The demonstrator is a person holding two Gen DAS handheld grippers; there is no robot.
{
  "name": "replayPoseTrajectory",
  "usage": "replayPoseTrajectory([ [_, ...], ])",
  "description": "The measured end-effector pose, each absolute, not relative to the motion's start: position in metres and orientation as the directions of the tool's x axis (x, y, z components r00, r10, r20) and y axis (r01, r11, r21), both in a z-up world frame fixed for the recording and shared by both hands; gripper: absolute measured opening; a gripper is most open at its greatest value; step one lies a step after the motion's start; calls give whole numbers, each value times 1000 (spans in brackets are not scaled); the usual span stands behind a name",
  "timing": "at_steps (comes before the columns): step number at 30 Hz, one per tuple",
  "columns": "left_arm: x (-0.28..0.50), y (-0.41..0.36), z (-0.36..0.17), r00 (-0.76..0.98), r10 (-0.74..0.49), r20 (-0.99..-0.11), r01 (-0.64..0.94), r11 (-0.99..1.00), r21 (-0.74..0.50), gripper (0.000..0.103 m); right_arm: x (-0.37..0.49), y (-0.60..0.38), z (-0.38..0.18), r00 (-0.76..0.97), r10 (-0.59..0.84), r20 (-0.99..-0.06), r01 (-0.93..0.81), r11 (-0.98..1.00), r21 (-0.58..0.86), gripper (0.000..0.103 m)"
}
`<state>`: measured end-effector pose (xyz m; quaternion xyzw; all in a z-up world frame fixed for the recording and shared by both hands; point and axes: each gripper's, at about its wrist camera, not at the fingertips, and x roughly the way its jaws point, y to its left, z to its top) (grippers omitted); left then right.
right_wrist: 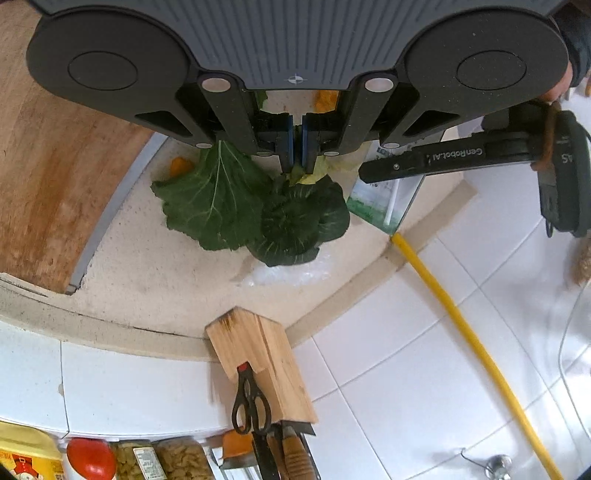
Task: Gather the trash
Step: 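Lift the carton with the left gripper while the right gripper pulls a leaf stem, then carry the carton and leaf piece toward the trash bin with both grippers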
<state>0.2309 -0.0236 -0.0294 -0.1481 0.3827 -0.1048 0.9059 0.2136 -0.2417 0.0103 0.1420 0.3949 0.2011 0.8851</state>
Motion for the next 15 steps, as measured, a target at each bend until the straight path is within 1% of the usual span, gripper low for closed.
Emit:
replayPoseTrajectory([
  [15,205,-13,-12,727,-266,-632,46,938,-342,38,212,-229,17,614,504,-607,-267,857,441,6],
])
